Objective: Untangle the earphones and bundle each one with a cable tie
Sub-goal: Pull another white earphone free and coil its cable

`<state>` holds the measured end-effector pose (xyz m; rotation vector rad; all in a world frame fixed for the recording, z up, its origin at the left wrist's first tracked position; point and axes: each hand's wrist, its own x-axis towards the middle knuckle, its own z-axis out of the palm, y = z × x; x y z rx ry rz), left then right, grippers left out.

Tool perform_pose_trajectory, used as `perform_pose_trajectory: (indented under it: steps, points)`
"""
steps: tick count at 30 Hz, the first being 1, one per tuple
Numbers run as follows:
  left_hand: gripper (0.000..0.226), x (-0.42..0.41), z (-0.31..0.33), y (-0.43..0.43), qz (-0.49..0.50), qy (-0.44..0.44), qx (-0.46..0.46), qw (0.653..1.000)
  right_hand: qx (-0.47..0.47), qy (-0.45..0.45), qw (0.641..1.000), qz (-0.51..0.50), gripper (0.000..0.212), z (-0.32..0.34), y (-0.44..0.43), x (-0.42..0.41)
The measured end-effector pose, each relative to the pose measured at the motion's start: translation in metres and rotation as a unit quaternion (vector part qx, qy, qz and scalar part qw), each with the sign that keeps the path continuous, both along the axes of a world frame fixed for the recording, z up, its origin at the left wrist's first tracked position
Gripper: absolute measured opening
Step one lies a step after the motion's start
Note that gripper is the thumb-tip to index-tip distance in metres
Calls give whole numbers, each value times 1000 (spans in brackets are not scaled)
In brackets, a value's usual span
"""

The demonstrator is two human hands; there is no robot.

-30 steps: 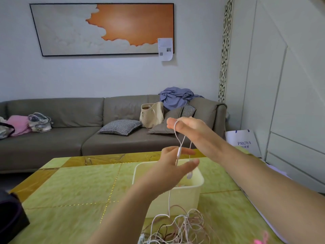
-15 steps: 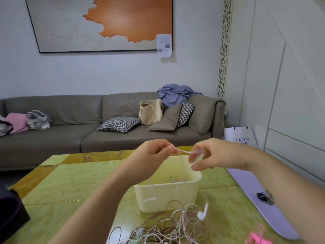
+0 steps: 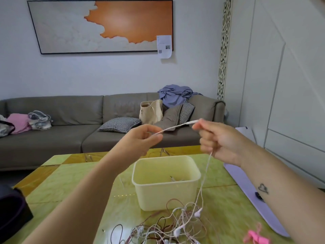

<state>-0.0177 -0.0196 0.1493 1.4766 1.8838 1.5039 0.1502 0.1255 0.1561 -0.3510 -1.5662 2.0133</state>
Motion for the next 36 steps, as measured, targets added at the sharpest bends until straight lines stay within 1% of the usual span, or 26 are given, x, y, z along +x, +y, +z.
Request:
perform_pose_trajectory:
  steps: [2,3,5,6,7,8,9,10,11,12,13,14,15,17,19,20,22,23,24,25,27,29,30,32,35,36]
  points:
    - [12,-8,-6,-4,7,-141,50,989,-102,103,988,-52,29,-4,8,1]
    - [13,-10,-7,-5,9,-188,74,979,-125,135,981,-65,27,-7,10,1]
    - [18,-11,-6,-7,9,-241,128,962,-122,158,977,-76,26,-12,10,1]
    - [21,-10,-5,-8,9,-245,150,958,-101,150,980,-82,33,-14,8,0]
    - [24,-9,-3,-9,10,-231,162,959,-57,128,986,-87,44,-14,4,0]
    - [26,-7,-1,-8,9,-200,163,966,25,89,991,-95,55,-14,-1,-1]
    - [27,-4,1,-8,6,-157,152,976,144,42,983,-110,64,-14,-5,-2]
    - [28,2,3,-6,-5,-112,134,985,266,3,957,-115,73,-15,-10,-6]
    - [29,7,4,-4,-21,-70,115,991,359,-18,928,-103,80,-17,-15,-12]
    - [29,14,7,-2,-40,-40,99,993,414,-28,906,-83,83,-16,-22,-17]
    - [29,21,9,0,-59,-23,90,994,442,-28,894,-66,81,-14,-27,-20]
    - [29,27,12,2,-77,-17,87,993,457,-24,887,-60,72,-11,-31,-22]
    - [28,31,13,3,-89,-17,87,992,466,-29,882,-66,59,-7,-33,-22]
    - [26,32,15,3,-87,-20,94,992,460,-66,883,-70,31,1,-35,-15]
    - [26,29,15,3,-80,-9,100,992,428,-98,897,-59,12,3,-34,-8]
    - [25,27,14,3,-77,-5,100,992,400,-94,910,-52,11,3,-34,-4]
    - [21,29,13,4,-77,3,97,992,290,-61,955,-7,15,3,-34,1]
    - [21,31,14,4,-80,4,98,992,237,-56,969,32,20,4,-34,2]
    - [21,36,15,5,-88,2,100,991,213,-69,973,65,24,5,-36,4]
    - [24,41,17,5,-96,-1,100,990,226,-96,965,88,27,5,-37,4]
    - [27,52,23,8,-106,11,101,989,294,-147,939,104,25,4,-40,5]
    - [28,60,30,11,-102,48,114,987,346,-174,917,100,22,3,-44,6]
    - [29,63,35,13,-101,62,126,985,355,-180,912,95,22,3,-46,7]
    - [31,69,45,15,-100,64,159,980,351,-166,919,66,25,8,-46,14]
    - [33,69,51,15,-82,16,203,975,264,-65,962,-21,26,23,-40,23]
    - [31,66,48,16,-71,-8,213,974,233,-36,970,-52,26,30,-37,25]
